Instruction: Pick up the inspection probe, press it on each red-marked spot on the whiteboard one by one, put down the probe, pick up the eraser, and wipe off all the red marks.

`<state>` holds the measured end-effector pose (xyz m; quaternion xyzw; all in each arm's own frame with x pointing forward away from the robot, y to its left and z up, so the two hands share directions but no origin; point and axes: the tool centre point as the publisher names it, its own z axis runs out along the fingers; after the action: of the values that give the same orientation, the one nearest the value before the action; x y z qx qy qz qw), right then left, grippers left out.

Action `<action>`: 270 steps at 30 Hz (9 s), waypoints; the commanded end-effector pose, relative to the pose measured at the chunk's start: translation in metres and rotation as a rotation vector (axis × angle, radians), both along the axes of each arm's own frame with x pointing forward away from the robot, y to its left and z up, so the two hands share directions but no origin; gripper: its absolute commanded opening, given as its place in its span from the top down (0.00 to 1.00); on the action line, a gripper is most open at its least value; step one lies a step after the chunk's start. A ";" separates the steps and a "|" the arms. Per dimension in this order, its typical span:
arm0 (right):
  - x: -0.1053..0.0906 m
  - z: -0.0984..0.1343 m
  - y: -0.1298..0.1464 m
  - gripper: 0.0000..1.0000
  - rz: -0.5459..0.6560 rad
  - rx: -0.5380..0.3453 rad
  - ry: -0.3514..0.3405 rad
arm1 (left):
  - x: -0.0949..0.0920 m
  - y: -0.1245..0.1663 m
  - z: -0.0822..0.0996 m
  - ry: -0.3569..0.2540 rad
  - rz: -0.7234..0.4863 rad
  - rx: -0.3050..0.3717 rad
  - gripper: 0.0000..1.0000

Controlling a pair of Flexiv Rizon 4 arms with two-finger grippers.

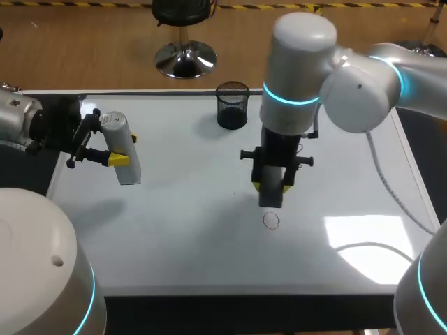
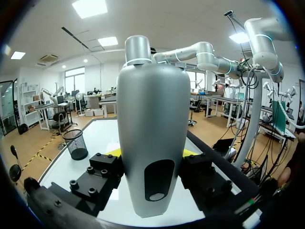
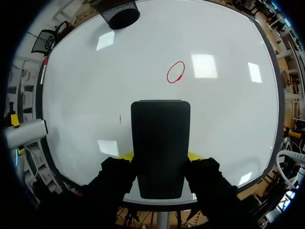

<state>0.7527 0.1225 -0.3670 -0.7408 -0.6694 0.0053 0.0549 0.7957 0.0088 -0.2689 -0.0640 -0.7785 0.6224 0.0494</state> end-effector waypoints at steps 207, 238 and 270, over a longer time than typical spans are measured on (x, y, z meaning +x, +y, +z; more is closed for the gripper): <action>-0.028 0.018 -0.119 1.00 0.023 0.026 -0.074 | -0.077 -0.304 -0.068 0.053 -0.140 -0.072 1.00; -0.028 0.018 -0.119 1.00 0.023 0.026 -0.074 | -0.074 -0.311 -0.075 0.073 -0.171 -0.066 1.00; -0.028 0.018 -0.119 1.00 0.023 0.026 -0.074 | -0.074 -0.311 -0.075 0.073 -0.171 -0.066 1.00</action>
<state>0.7254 0.0045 -0.3494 -0.7326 -0.6789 -0.0292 0.0389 0.7204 -0.3013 -0.3317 -0.1080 -0.7481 0.6419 0.1288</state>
